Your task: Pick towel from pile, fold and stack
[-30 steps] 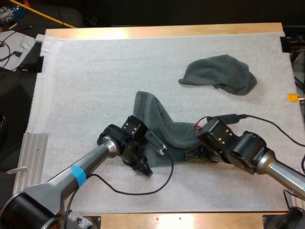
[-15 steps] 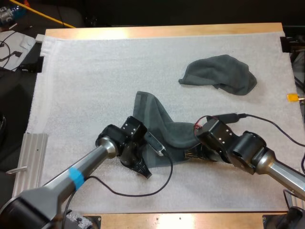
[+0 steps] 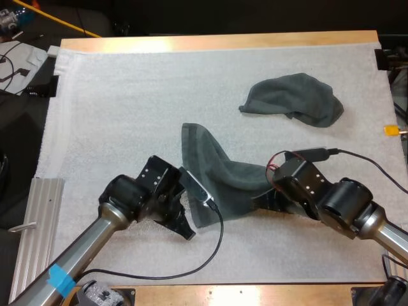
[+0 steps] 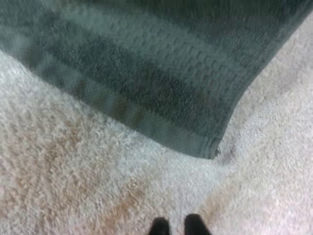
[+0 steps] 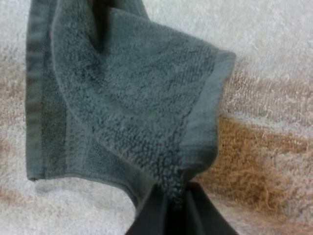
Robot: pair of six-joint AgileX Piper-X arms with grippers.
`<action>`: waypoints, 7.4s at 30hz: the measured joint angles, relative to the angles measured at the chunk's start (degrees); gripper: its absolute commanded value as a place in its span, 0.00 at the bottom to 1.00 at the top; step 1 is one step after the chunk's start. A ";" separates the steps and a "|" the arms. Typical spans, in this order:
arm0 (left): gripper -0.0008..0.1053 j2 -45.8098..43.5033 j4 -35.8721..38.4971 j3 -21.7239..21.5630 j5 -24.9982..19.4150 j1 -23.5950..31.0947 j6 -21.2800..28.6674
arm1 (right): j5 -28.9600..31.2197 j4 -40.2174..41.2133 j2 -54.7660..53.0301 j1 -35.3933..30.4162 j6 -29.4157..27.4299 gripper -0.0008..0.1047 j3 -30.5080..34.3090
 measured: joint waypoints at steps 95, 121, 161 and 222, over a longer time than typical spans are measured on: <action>0.51 16.89 -9.05 -3.53 -2.84 -7.00 0.49 | -0.59 0.67 -0.13 0.00 0.96 0.01 -0.09; 0.01 21.74 -8.33 -3.67 -2.84 -7.00 1.00 | -0.59 0.81 -0.13 0.00 1.81 0.01 -0.09; 0.36 25.84 -8.00 -3.67 -2.30 -7.00 1.00 | -0.70 0.64 -0.13 0.00 1.81 0.01 -0.09; 0.01 -11.21 23.78 -27.55 -1.49 -7.38 -1.07 | -1.52 20.78 -13.42 8.59 4.09 0.01 -16.67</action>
